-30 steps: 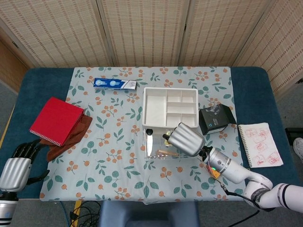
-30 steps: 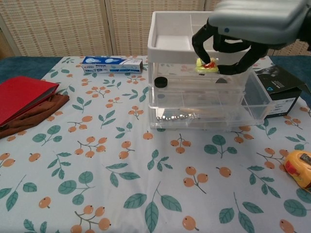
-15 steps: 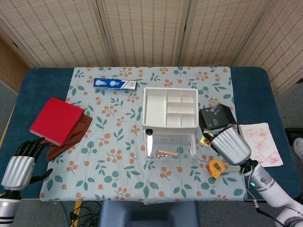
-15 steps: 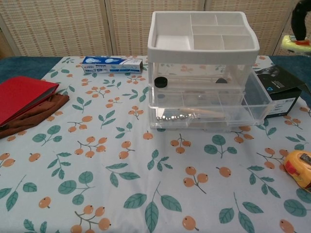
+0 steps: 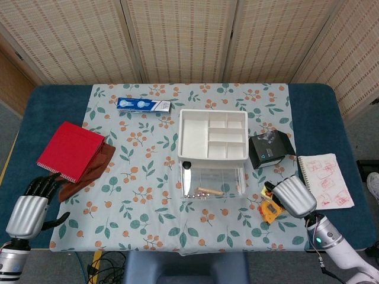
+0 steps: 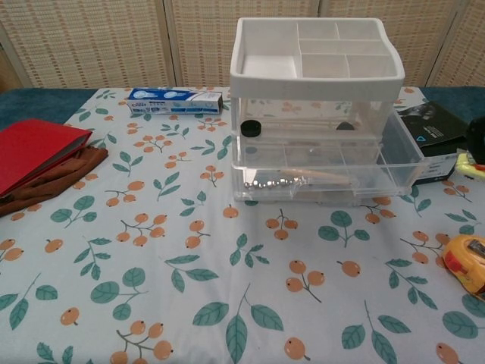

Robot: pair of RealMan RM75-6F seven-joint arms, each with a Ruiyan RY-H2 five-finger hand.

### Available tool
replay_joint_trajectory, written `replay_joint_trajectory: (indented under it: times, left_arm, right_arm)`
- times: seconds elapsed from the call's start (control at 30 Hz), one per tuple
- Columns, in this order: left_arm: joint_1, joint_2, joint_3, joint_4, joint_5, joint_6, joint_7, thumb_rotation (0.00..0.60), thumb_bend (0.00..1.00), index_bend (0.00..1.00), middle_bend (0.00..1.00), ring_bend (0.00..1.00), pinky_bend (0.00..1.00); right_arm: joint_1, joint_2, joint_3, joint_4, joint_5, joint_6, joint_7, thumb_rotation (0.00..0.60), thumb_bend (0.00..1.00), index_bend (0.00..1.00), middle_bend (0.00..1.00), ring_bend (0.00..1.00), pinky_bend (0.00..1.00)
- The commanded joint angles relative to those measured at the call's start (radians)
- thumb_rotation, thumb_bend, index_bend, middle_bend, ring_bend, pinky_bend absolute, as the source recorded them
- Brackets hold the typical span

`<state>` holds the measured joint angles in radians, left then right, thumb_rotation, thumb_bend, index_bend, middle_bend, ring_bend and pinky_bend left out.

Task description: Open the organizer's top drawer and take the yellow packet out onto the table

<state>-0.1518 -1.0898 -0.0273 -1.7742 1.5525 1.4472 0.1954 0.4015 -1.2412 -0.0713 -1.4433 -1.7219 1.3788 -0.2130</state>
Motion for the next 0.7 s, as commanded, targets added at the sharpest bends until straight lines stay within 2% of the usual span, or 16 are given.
replay_joint_trajectory:
  times: [0.03,0.2,0.47,0.7]
  left_arm:
    - [0.001,0.0,0.0,-0.002,-0.002,0.002,0.003,0.6,0.18,0.2,0.13,0.14,0.13]
    - [0.001,0.0,0.002,-0.004,-0.003,-0.002,0.01,0.6,0.18,0.2,0.13,0.14,0.13]
    - [0.002,-0.001,0.003,-0.003,-0.012,-0.005,0.014,0.6,0.18,0.2,0.13,0.14,0.13]
    - [-0.002,-0.006,0.0,0.007,-0.023,-0.016,0.009,0.6,0.18,0.2,0.13,0.14,0.13]
  right_arm:
    - [0.0,-0.062,-0.006,0.058,-0.009,-0.029,0.036,0.6,0.6,0.68,0.97,1.0,1.0]
    - [0.015,-0.129,-0.009,0.117,-0.01,-0.078,0.06,0.6,0.6,0.65,0.97,1.0,1.0]
    - [0.026,-0.179,0.0,0.13,0.02,-0.136,0.076,0.6,0.43,0.39,0.93,1.0,1.0]
    - [0.004,-0.16,0.007,0.094,0.04,-0.115,0.061,0.6,0.35,0.31,0.93,1.0,1.0]
